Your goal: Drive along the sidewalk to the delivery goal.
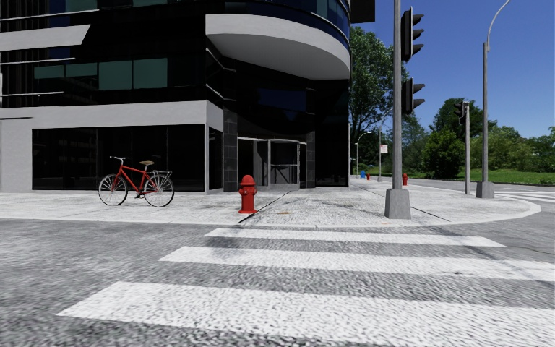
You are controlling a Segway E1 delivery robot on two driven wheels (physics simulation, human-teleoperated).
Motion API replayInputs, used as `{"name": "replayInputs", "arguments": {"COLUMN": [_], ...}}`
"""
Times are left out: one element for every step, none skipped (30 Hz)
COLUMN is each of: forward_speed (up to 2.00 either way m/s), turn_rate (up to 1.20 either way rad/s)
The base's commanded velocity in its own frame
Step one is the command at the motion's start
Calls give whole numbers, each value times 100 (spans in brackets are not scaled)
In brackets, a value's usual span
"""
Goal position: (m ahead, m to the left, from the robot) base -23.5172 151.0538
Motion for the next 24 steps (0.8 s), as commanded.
{"name": "replayInputs", "arguments": {"forward_speed": [0, 0, 0, 0, 0, 0, 0, 0, 0, 0, 0, 0, 0, 0, 0, 0, 0, 0, 0, 0, 0, 0, 0, 0], "turn_rate": [0, 0, 0, 0, 0, 0, 0, 0, 0, 0, 0, 0, 0, 0, 0, 0, 0, 0, 0, 0, 0, 0, 0, 0]}}
